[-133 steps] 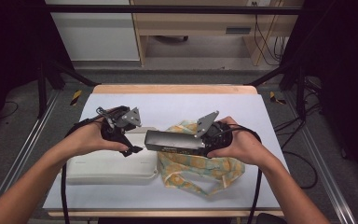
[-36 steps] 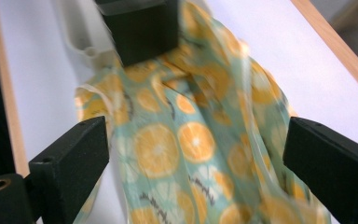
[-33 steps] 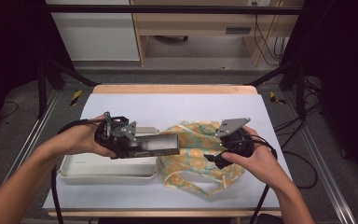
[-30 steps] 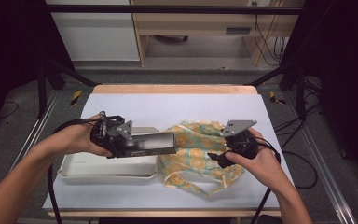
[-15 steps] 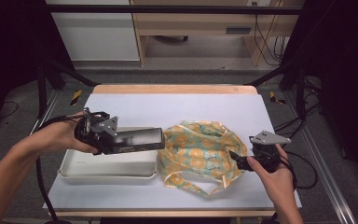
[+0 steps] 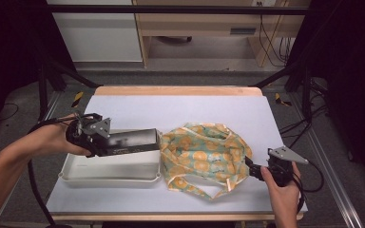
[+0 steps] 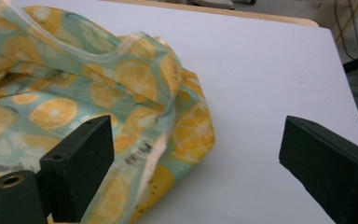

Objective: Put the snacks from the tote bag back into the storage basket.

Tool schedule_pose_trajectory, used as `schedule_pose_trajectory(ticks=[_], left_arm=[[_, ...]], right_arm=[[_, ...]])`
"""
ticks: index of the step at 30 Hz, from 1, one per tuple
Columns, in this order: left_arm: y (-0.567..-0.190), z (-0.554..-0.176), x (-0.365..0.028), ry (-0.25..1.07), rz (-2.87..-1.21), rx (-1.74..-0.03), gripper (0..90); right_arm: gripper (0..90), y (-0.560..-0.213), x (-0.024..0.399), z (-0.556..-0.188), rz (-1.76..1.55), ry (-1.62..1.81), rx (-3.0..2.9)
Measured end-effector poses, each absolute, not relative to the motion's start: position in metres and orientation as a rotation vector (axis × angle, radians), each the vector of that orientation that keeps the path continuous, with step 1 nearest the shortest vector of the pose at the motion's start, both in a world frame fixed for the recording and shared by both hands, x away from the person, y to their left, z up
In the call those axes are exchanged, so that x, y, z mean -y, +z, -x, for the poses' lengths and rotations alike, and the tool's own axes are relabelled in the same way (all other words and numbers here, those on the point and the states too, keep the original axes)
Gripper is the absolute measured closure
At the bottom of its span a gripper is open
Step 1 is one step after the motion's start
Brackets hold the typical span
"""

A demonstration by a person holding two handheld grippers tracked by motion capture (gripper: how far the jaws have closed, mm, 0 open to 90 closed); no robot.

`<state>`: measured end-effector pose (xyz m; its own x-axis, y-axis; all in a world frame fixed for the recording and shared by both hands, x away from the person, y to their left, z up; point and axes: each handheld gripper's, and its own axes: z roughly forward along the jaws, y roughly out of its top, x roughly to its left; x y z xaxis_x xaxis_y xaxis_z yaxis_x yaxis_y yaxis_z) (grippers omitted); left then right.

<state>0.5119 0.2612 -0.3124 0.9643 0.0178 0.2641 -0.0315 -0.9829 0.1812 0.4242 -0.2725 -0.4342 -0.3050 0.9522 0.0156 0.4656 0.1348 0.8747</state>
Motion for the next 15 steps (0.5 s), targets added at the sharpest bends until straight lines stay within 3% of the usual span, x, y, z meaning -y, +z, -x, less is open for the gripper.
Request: schedule_pose_trajectory(ticks=[15], left_arm=[[-0.333, -0.511, -0.276, 0.382, -2.93, -0.001, 43.5]], right_arm=[[8.6, -0.453, 0.284, -0.411, -1.428, 1.095, -1.824]])
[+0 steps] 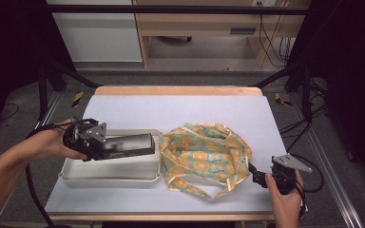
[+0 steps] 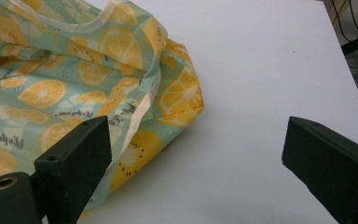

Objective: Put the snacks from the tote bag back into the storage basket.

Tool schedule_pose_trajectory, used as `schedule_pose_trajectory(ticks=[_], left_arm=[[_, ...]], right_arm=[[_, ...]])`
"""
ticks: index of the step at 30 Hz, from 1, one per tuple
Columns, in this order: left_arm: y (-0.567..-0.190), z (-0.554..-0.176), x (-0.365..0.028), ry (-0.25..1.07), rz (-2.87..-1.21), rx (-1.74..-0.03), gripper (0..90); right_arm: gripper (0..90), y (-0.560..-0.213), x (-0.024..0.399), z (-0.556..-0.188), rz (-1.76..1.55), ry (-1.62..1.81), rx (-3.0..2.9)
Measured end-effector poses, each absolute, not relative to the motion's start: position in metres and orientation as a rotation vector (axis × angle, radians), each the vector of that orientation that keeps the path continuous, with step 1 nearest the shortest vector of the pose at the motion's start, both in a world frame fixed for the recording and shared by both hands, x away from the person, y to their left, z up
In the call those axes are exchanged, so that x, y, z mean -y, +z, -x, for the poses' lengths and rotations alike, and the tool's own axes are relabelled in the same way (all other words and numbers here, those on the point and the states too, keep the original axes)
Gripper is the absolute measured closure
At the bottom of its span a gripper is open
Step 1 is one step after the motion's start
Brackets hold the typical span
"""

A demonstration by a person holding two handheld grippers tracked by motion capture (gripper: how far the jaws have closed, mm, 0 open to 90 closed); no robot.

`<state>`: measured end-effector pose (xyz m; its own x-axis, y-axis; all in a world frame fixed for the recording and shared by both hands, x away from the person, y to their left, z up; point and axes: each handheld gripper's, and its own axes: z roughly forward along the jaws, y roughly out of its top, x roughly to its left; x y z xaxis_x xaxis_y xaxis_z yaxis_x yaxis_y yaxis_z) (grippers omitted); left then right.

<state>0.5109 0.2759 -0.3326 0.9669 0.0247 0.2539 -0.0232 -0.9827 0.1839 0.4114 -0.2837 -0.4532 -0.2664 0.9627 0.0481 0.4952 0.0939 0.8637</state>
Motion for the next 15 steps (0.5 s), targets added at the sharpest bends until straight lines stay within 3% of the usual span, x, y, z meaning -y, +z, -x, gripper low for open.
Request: schedule_pose_trajectory(ticks=[15], left_arm=[[-0.344, -0.501, -0.276, 0.358, -2.946, 0.036, 43.4]], right_arm=[[8.6, -0.456, 0.285, -0.408, -1.435, 1.105, -1.823]])
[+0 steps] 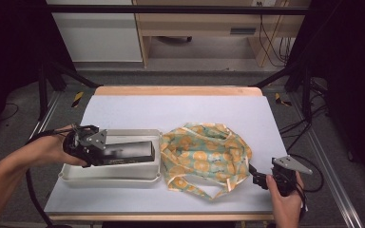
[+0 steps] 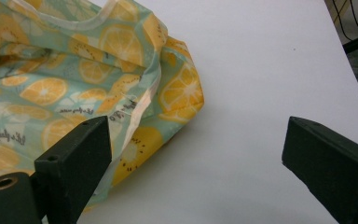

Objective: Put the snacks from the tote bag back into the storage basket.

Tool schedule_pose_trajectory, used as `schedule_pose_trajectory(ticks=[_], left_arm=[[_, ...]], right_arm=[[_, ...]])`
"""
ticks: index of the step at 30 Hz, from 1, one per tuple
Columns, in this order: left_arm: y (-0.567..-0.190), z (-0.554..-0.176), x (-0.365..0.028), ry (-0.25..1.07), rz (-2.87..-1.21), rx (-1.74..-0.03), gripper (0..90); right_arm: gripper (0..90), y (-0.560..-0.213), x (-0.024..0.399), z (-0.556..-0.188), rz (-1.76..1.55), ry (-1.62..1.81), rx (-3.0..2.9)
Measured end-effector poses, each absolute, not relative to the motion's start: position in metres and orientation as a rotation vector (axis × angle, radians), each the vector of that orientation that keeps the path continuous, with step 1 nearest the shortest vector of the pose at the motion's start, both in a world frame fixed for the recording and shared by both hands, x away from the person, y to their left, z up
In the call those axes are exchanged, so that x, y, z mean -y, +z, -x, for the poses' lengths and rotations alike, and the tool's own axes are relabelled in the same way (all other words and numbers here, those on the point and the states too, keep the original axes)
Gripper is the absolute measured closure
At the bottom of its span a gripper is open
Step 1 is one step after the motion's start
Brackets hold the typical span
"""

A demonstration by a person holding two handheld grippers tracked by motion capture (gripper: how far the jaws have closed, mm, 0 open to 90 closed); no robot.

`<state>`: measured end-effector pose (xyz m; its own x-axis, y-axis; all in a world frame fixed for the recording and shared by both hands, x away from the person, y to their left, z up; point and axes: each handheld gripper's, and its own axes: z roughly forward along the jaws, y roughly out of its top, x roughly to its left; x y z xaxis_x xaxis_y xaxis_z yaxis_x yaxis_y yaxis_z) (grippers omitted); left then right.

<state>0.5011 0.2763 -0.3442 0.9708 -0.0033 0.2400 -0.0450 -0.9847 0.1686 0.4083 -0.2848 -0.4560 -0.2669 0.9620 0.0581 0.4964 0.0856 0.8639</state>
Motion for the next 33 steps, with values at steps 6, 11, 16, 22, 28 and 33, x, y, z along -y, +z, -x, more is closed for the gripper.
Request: schedule_pose_trajectory(ticks=[6, 11, 16, 22, 28, 33], left_arm=[[-0.351, -0.505, -0.277, 0.361, -2.961, 0.009, 43.3], [-0.359, -0.511, -0.279, 0.332, -2.96, 0.025, 43.4], [-0.366, -0.514, -0.282, 0.327, -2.963, 0.019, 43.4], [-0.373, -0.517, -0.277, 0.31, -2.961, 0.048, 43.4], [-0.378, -0.519, -0.273, 0.306, -2.961, 0.07, 43.4], [-0.383, -0.521, -0.27, 0.291, -2.959, 0.091, 43.4]], right_arm=[[8.1, -0.449, 0.284, -0.418, -1.419, 1.103, -1.819], [8.1, -0.444, 0.284, -0.433, -1.415, 1.103, -1.821], [8.1, -0.437, 0.283, -0.443, -1.406, 1.109, -1.83], [8.1, -0.432, 0.281, -0.448, -1.388, 1.105, -1.857], [8.1, -0.432, 0.282, -0.445, -1.39, 1.101, -1.86], [8.2, -0.435, 0.286, -0.444, -1.406, 1.098, -1.851]])
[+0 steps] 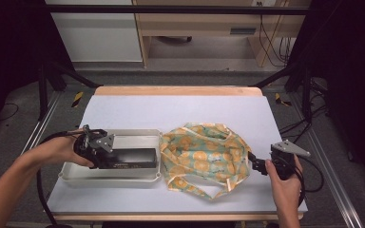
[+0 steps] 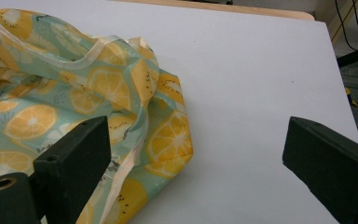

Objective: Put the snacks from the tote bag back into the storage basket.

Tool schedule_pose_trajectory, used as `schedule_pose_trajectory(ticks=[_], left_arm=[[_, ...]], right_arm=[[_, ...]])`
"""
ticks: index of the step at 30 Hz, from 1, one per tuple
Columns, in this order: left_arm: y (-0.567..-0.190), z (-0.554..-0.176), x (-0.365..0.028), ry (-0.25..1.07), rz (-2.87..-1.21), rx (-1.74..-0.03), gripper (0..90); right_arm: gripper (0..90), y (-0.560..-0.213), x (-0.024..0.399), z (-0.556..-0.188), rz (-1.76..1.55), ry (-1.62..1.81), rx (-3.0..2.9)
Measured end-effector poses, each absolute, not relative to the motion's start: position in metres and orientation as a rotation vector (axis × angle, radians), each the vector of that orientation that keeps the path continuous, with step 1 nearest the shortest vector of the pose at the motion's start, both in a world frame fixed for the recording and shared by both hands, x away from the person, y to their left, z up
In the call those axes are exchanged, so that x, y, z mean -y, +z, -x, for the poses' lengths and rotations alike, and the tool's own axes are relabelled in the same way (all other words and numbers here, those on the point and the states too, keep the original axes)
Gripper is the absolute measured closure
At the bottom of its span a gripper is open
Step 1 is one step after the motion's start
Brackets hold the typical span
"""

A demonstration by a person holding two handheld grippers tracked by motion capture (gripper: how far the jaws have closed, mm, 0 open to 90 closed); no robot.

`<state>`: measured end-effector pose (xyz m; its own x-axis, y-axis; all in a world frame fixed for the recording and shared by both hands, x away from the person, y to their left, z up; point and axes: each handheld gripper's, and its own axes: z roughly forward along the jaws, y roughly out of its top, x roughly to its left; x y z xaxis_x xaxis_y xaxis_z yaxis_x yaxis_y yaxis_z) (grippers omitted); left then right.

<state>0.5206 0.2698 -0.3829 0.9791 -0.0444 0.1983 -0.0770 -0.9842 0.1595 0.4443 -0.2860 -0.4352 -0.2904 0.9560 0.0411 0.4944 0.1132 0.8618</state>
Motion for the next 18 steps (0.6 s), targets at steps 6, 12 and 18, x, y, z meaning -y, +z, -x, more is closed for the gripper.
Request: schedule_pose_trajectory(ticks=[6, 12, 18], left_arm=[[-0.388, -0.521, -0.269, 0.276, -2.944, 0.105, 43.4], [-0.391, -0.521, -0.267, 0.263, -2.944, 0.125, 43.3], [-0.395, -0.521, -0.266, 0.261, -2.942, 0.133, 43.4]], right_arm=[[8.2, -0.438, 0.286, -0.444, -1.403, 1.089, -1.862], [8.2, -0.439, 0.285, -0.445, -1.411, 1.091, -1.864], [8.2, -0.44, 0.286, -0.444, -1.405, 1.087, -1.869]])
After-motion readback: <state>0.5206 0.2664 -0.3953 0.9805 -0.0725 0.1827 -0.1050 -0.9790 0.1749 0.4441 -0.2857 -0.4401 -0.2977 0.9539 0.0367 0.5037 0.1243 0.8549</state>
